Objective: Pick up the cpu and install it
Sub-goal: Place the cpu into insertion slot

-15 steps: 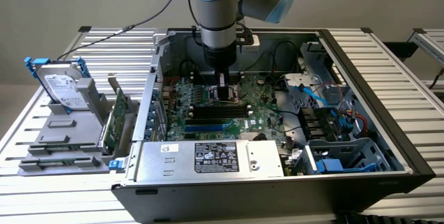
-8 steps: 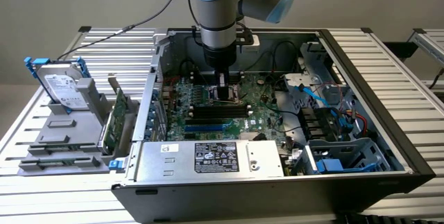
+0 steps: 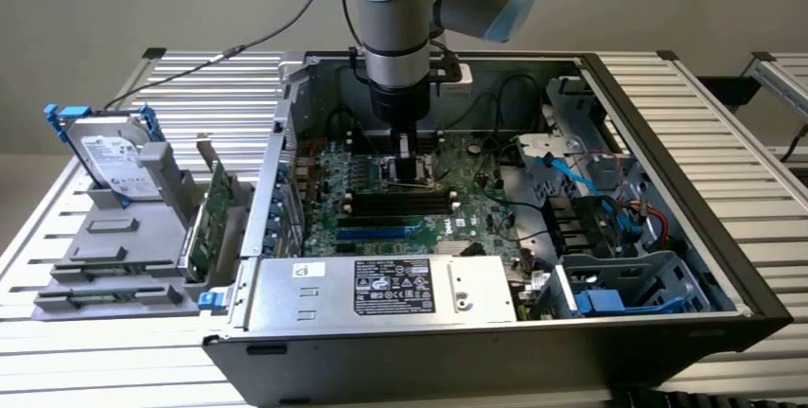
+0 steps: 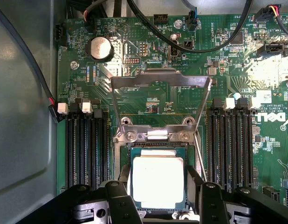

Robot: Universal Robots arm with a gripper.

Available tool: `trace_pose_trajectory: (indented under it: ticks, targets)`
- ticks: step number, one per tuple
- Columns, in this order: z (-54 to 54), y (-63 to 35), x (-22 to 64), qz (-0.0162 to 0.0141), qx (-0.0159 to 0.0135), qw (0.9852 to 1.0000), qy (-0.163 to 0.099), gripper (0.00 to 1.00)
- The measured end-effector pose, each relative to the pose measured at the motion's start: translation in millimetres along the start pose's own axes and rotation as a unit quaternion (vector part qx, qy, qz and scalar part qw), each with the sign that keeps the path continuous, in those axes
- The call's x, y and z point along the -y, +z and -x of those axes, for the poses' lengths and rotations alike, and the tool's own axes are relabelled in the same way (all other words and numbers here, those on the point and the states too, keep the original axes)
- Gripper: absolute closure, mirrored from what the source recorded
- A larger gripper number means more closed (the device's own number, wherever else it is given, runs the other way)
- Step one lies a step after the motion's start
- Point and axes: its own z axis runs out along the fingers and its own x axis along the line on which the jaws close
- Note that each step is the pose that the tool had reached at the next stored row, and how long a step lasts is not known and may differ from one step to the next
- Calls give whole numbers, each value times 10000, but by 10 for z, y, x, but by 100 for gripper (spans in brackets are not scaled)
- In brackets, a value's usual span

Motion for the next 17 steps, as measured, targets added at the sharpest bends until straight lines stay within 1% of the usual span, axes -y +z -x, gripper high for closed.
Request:
trace_pose_trajectory:
  ticks: [1,2,4,17]
  targets:
    - [-2,3,-1,2,-4,10000,0,44]
    - [-1,1,-1,1,1,10000,0,38]
    - [2,-5,1,-4,9,10000,-1,38]
    - [-1,-12,0,-3,8,10000,-1,38]
